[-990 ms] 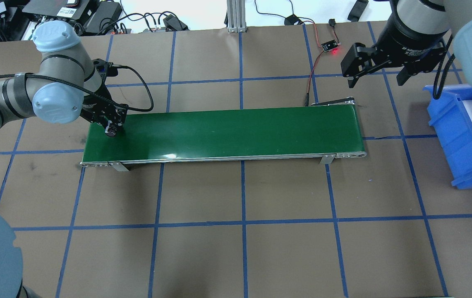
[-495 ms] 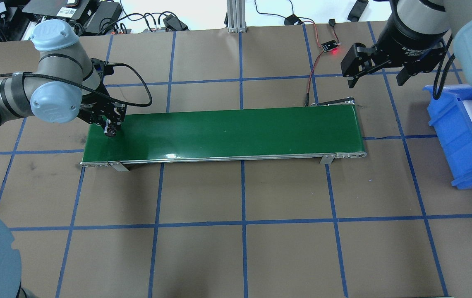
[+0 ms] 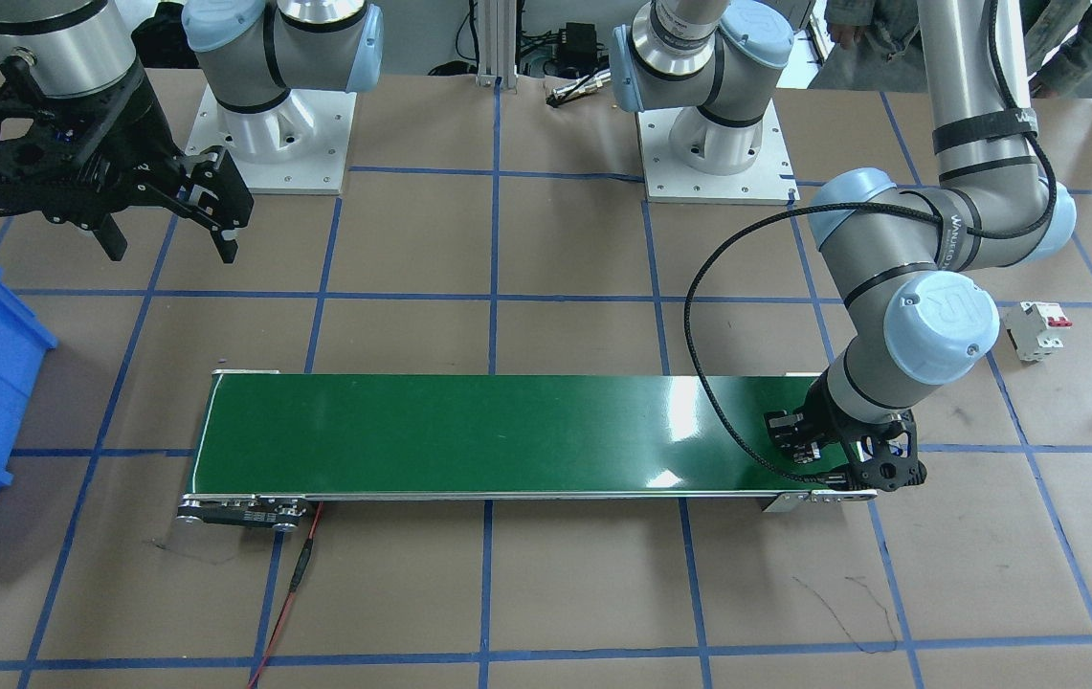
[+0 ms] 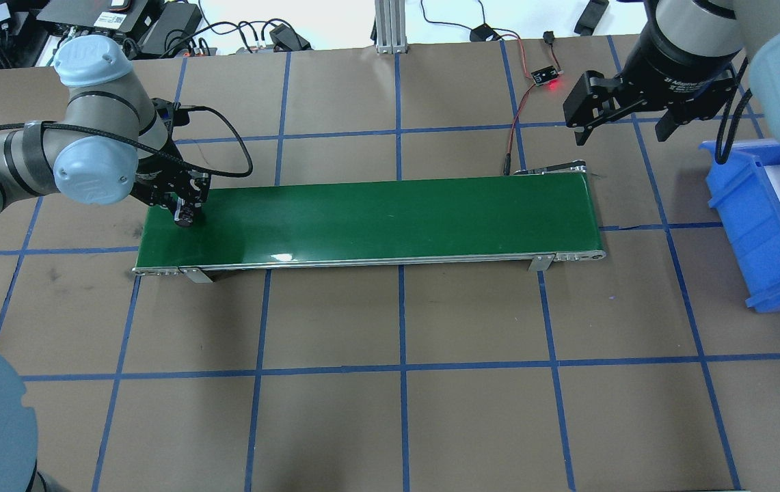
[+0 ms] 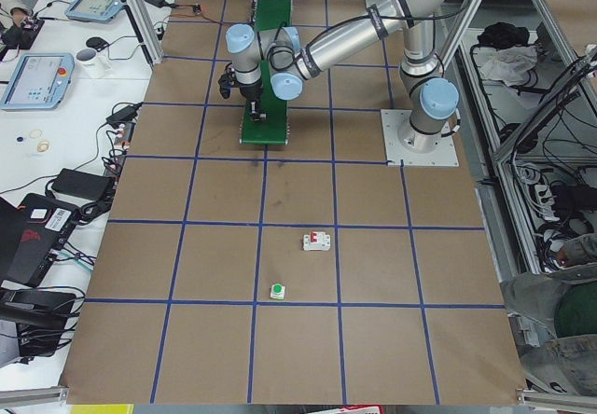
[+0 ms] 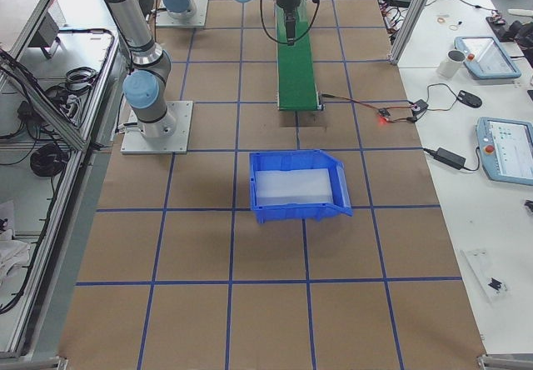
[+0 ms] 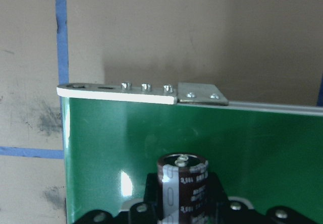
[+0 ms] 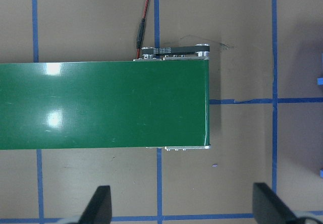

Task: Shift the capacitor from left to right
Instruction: 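Lower the capacitor onto the near end of the green conveyor belt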

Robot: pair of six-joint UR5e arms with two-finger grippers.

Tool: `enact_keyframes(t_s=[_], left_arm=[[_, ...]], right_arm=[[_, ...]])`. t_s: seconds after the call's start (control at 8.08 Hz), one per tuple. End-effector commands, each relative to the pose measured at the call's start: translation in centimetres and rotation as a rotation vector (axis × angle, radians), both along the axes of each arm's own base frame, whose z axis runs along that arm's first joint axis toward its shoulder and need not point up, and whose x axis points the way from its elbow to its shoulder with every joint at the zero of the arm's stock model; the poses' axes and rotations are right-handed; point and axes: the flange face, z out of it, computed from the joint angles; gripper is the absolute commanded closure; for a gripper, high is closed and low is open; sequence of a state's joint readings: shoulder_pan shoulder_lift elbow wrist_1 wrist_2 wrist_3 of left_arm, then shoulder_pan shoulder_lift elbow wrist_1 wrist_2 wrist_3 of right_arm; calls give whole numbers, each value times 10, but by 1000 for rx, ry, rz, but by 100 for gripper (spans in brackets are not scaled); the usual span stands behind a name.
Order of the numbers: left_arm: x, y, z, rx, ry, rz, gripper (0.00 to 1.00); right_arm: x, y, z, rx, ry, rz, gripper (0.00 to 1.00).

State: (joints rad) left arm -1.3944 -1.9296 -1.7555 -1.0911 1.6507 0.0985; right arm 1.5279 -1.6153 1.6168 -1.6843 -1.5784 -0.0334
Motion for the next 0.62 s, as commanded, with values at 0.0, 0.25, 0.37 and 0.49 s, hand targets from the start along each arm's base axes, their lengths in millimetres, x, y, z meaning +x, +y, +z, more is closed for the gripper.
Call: enact_keyframes(t_s=[0.0, 0.25, 0.37, 0.49], left_arm=[[0, 0, -4, 5, 1, 2, 48], [-3, 0, 5, -10, -3, 12, 3], [-6, 2, 7, -6, -8, 8, 0], [-9, 5, 26, -34, -14, 3, 0]], right_arm=[[0, 0, 0, -1, 0, -1, 0], [0, 0, 0, -1, 0, -1, 0], [0, 0, 0, -2, 0, -1, 0], [0, 0, 0, -2, 0, -1, 0]])
